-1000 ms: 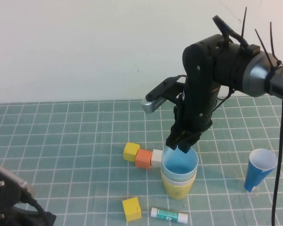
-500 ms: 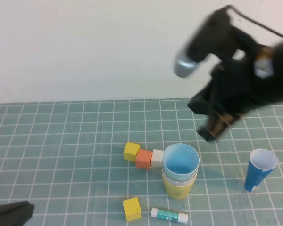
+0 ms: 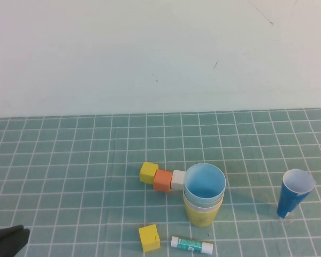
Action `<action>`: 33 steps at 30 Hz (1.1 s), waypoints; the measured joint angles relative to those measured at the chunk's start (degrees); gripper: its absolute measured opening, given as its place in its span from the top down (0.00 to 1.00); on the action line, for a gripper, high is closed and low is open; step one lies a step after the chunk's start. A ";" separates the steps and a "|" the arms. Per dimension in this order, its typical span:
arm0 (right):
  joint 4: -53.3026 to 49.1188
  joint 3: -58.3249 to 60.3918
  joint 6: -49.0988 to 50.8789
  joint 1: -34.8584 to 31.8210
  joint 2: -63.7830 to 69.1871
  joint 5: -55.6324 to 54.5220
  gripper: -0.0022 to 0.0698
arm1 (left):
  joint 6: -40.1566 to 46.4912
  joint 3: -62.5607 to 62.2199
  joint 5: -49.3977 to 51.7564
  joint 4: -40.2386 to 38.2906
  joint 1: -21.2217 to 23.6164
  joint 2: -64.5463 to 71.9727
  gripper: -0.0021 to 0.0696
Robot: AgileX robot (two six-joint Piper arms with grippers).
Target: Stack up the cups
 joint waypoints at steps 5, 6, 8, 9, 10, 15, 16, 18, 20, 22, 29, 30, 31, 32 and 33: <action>0.00 4.46 1.46 0.00 -11.15 0.00 0.97 | 0.00 0.00 0.00 0.00 0.00 0.00 0.97; 0.00 5.25 2.05 0.00 -12.77 0.00 0.97 | 0.00 0.00 0.09 0.00 0.00 0.00 0.97; 0.00 6.32 2.96 0.00 -14.85 1.08 0.97 | 0.00 0.00 0.21 0.00 0.00 0.00 0.97; 0.00 6.59 3.35 0.00 -15.28 1.93 0.97 | 0.00 0.00 0.21 0.00 0.00 0.00 0.97; 0.00 6.62 3.63 0.00 -15.54 2.87 0.97 | 0.09 0.00 0.21 0.00 0.00 0.00 0.97; 0.00 6.92 4.31 0.00 -15.54 7.69 0.97 | 0.09 0.00 0.21 0.00 0.00 0.00 0.97; 0.00 6.92 4.42 0.00 -15.54 8.92 0.97 | 0.09 0.00 0.21 0.00 0.00 0.00 0.97; 0.29 6.92 4.40 0.00 -15.54 11.62 0.97 | 0.09 0.00 0.21 0.00 0.00 0.00 0.97; 0.86 6.92 4.40 0.00 -15.54 15.63 0.97 | 0.09 0.00 0.21 0.00 0.00 0.00 0.97; 0.61 6.92 4.57 0.00 -15.54 19.86 0.97 | 0.09 0.00 0.21 0.00 0.00 0.00 0.97; -6.09 8.97 4.76 0.00 -15.54 19.49 0.97 | 0.22 0.00 0.21 0.00 0.00 0.00 0.97; -7.59 10.04 4.63 0.00 -15.54 17.53 0.97 | 0.22 0.00 0.21 0.00 0.00 0.00 0.97; -8.70 11.28 4.63 0.00 -15.54 15.31 0.97 | 0.22 0.00 0.21 0.00 0.00 0.00 0.97; -9.49 12.35 4.63 0.00 -15.54 13.38 0.97 | 0.22 0.00 0.21 0.00 0.00 0.00 0.97; -10.00 13.79 4.63 0.00 -15.54 10.70 0.97 | 0.22 0.00 0.21 0.00 0.00 0.00 0.97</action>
